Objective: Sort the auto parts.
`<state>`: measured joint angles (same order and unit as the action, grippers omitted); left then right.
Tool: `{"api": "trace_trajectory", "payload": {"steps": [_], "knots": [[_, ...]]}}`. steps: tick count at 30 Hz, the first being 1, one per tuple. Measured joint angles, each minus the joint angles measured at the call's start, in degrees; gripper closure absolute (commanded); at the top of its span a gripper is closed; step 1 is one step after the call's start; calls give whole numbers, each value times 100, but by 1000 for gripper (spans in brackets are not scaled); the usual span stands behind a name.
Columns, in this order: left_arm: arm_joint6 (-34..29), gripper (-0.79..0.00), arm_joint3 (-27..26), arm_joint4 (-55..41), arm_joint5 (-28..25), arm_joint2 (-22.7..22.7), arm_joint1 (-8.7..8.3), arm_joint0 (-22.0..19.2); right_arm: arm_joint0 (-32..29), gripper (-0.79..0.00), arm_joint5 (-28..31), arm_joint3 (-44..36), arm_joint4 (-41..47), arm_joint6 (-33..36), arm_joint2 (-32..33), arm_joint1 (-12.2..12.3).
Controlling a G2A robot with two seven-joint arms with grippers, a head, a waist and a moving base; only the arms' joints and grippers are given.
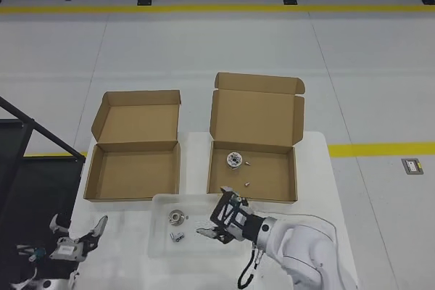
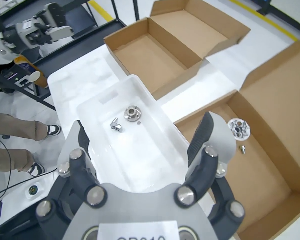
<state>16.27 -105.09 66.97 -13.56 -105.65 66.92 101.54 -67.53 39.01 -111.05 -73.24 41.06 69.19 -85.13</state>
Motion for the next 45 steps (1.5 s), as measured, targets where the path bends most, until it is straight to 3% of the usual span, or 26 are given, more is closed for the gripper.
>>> {"api": "trace_trajectory", "payload": {"steps": [8,16,20,41,45], "knots": [[-220,-785,-303,1296,-1714,-79,-180,-350,-153,-785,886,-491,-76,-335,111,155],[74,-785,-377,2375,-3102,46,-344,-722,-942,-785,1915,-1133,-378,-758,475,417],[-104,-785,-371,2589,-3231,89,-383,-927,-989,-785,1899,-1167,-402,-780,469,448],[-148,-785,-435,2641,-3228,154,-387,-950,-986,-785,1899,-1164,-399,-777,469,446],[-174,-785,-595,3104,-3735,380,-463,-1208,-986,-785,1899,-1164,-399,-777,469,446]]}}
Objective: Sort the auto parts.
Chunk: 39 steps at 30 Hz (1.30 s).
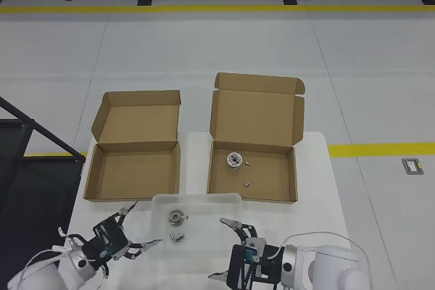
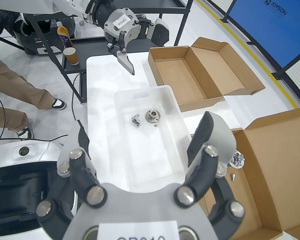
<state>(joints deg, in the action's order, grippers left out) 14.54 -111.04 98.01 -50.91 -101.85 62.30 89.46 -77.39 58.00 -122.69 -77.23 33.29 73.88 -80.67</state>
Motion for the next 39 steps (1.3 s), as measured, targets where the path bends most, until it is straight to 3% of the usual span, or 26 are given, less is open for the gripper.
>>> {"api": "trace_trajectory", "payload": {"steps": [5,12,16,25,27,39], "knots": [[56,-785,197,667,-717,293,-157,-600,0,-785,0,0,0,0,0,0],[268,-785,601,1731,-708,1423,-574,-1354,-2,-785,-3,0,-1,-3,3,0],[395,-785,916,2249,-709,2157,-860,-1851,-213,-785,-347,-42,-142,-278,250,49],[673,-785,1710,2138,-709,3460,-1415,-3028,-899,-785,-582,-338,-348,-1040,987,204],[675,-785,1815,1889,-709,3666,-1468,-3209,-983,-785,-646,-345,-347,-1122,1042,219],[682,-785,1755,1899,-651,3680,-1460,-3134,-988,-785,-654,-344,-340,-1124,1041,220]]}}
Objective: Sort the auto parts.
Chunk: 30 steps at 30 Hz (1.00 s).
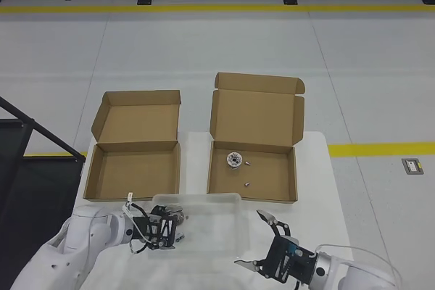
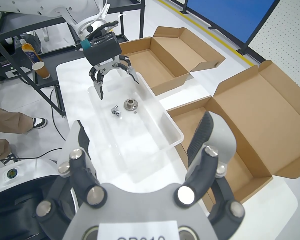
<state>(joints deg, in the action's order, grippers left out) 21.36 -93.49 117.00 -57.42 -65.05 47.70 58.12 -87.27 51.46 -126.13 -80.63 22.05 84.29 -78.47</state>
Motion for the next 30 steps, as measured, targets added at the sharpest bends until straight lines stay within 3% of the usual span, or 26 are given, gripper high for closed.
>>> {"api": "trace_trajectory", "payload": {"steps": [6,16,22,28,30], "knots": [[-302,-785,144,-128,-61,411,13,-302,0,-785,0,0,0,0,0,0],[-960,-773,1069,-667,-58,2033,-46,-1764,0,-785,0,0,0,0,0,0],[-1073,-708,1496,-1236,-58,3024,-41,-2605,0,-785,0,0,0,0,0,0],[-1245,-554,1841,-1620,-58,3985,-53,-3315,0,-785,0,0,0,0,0,0],[-1304,-560,1925,-1806,-58,4292,-44,-3530,0,-785,0,0,0,0,0,0]]}}
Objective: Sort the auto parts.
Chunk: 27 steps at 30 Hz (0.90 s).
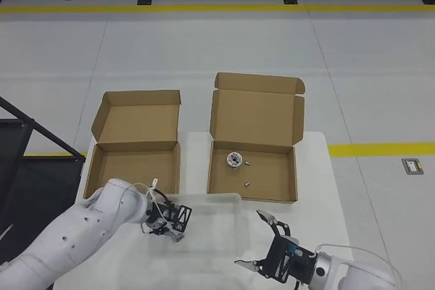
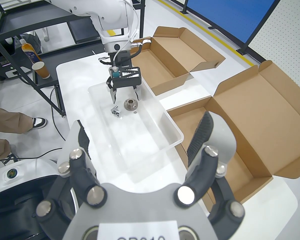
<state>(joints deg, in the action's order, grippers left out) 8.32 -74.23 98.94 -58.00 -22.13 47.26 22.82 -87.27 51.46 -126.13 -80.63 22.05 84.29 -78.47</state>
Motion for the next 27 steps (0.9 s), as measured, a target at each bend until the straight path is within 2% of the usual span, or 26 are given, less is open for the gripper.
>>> {"api": "trace_trajectory", "payload": {"steps": [4,6,8,11,12,13,15,17,22,27], "knots": [[-199,-514,159,-358,0,462,42,-336,0,-785,0,0,0,0,0,0],[-307,-536,237,-571,0,651,82,-472,0,-785,0,0,0,0,0,0],[-429,-594,320,-760,0,794,126,-572,0,-785,0,0,0,0,0,0],[-649,-526,420,-1054,0,1001,212,-718,0,-785,0,0,0,0,0,0],[-731,-446,463,-1138,0,1070,247,-776,0,-785,0,0,0,0,0,0],[-807,-428,495,-1181,0,1114,273,-819,0,-785,0,0,0,0,0,0],[-972,-446,556,-1264,0,1196,340,-891,0,-785,0,0,0,0,0,0],[-1090,-366,607,-1314,0,1237,399,-929,0,-785,0,0,0,0,0,0],[-1350,-326,752,-1345,0,1239,567,-903,0,-785,0,0,0,0,0,0],[-1525,-342,876,-1276,0,1239,711,-887,0,-785,0,0,0,0,0,0]]}}
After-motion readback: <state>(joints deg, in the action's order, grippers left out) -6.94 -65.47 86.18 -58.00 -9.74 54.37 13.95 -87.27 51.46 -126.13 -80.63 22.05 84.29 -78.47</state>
